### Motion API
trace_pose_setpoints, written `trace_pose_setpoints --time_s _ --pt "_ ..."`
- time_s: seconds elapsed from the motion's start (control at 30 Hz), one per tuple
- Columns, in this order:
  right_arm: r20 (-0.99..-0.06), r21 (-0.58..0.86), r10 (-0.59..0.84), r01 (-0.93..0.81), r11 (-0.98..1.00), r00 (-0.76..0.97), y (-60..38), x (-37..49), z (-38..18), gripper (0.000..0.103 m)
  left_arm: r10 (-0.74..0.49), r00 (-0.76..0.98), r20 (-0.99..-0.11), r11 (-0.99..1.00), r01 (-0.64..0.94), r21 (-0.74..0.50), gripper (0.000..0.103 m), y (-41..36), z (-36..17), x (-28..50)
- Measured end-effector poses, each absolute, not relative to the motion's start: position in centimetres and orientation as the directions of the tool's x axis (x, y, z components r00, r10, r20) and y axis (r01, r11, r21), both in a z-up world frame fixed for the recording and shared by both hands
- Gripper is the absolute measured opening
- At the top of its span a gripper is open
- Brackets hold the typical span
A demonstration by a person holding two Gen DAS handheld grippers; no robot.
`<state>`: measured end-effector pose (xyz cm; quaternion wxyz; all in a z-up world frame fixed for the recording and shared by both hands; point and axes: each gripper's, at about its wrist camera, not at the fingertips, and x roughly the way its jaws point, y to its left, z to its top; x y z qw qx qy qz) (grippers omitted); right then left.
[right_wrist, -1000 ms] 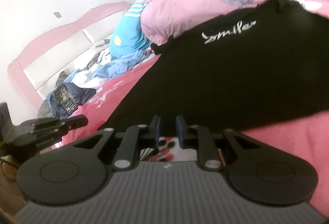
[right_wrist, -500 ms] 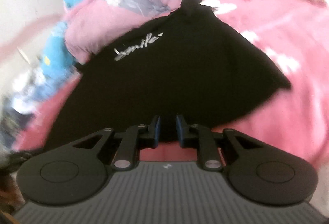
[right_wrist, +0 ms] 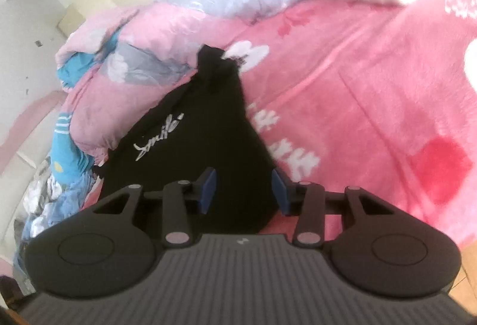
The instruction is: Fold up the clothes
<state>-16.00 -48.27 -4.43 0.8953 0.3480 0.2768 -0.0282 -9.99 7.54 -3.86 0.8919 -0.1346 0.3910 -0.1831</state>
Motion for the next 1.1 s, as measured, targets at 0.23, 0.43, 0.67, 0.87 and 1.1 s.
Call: trace_pose_setpoints --time_s 0.23,0.43,0.67,0.87,1.1 --pt "-0.504 0.715 0.257 0.231 0.66 0.824 -50.5 -15.0 -7.0 0.041 -0.466 0.606 -0.645 0.876 0.215 -0.431 0.044 8.3 -4.4 -9.6" --pt "-0.509 0.722 0.312 0.201 0.662 0.802 -50.6 -14.9 -7.1 0.027 -0.473 0.582 -0.661 0.879 0.263 -0.397 0.044 7.3 -4.4 -9.9" --pt "-0.509 0.73 0.335 0.191 0.657 0.793 -50.4 -14.5 -7.7 0.01 -0.481 0.599 -0.64 0.872 0.253 -0.419 0.014 7.5 -4.0 -10.2" --pt "-0.482 0.739 0.321 0.182 0.648 0.815 -50.1 -15.4 -7.1 0.004 -0.489 0.623 -0.61 0.864 0.25 -0.437 0.006 7.9 -2.7 -11.1" --pt "-0.409 0.775 0.307 0.15 0.614 0.859 -49.9 -17.8 -5.1 0.004 -0.496 0.651 -0.575 0.854 0.247 -0.458 0.005 8.4 -1.1 -12.1"
